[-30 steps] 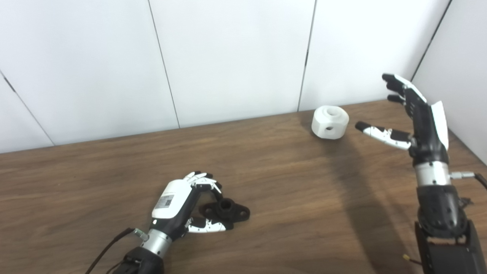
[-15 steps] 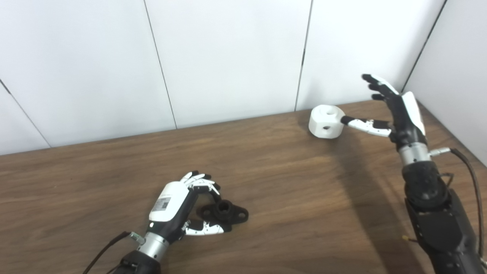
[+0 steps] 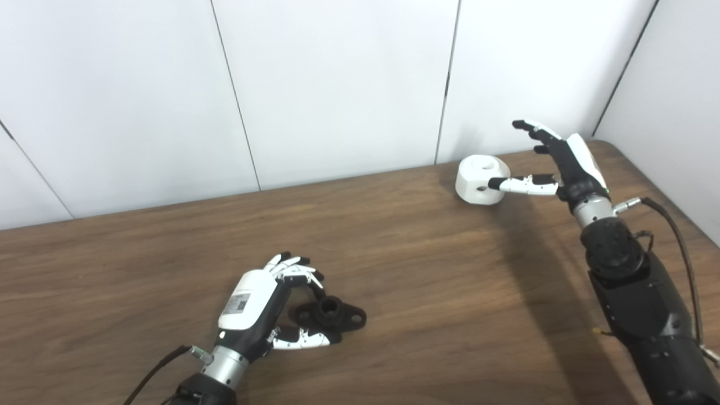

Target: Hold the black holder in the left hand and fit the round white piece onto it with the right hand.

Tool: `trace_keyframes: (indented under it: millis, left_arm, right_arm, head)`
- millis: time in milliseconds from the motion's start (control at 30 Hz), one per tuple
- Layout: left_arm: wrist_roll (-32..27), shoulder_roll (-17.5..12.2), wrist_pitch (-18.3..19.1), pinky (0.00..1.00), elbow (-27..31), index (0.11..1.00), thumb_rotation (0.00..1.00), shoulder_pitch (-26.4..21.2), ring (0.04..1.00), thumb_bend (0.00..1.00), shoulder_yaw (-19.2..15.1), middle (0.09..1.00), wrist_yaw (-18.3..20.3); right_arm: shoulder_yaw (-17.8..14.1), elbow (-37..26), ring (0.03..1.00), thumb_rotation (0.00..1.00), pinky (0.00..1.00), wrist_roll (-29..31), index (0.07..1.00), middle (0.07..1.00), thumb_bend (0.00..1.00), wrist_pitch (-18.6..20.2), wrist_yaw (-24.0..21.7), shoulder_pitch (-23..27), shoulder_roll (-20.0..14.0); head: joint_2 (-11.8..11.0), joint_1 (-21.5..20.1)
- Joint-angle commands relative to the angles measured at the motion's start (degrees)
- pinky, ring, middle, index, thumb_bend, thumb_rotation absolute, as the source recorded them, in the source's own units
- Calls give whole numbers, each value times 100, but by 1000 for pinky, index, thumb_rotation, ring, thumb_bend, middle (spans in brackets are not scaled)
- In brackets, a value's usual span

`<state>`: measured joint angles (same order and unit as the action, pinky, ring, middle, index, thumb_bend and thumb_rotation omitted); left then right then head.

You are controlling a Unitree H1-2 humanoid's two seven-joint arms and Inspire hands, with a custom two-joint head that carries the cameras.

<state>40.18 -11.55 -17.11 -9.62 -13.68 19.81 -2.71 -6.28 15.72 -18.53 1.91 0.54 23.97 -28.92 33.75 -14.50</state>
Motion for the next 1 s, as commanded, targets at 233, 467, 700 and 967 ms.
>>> trace_keyframes:
  millis: [233, 467, 700, 967]
  left_arm:
    - [19, 58, -143, 959, 126, 481, 55, 193, 860, 524, 63, 719, -158]
    - [9, 60, -172, 966, 134, 481, 54, 206, 861, 523, 56, 719, -171]
    - [-5, 47, -197, 960, 124, 481, 55, 232, 862, 524, 62, 721, -140]
    - [-42, 44, -233, 956, 149, 481, 55, 274, 863, 524, 71, 724, -113]
  right_arm:
    - [260, 325, 930, 328, 887, 30, 825, 924, 938, -194, -234, 505, -393]
    - [361, 530, 937, 325, 896, 29, 824, 936, 933, -83, -434, 624, -493]
    - [461, 768, 945, 364, 885, -17, 840, 946, 963, -35, -506, 742, -530]
    - [568, 899, 948, 354, 883, -82, 854, 950, 937, -8, -525, 828, -573]
  head:
    - [-30, 1]
    - [-95, -5]
    - [-187, -41]
    - [-204, -49]
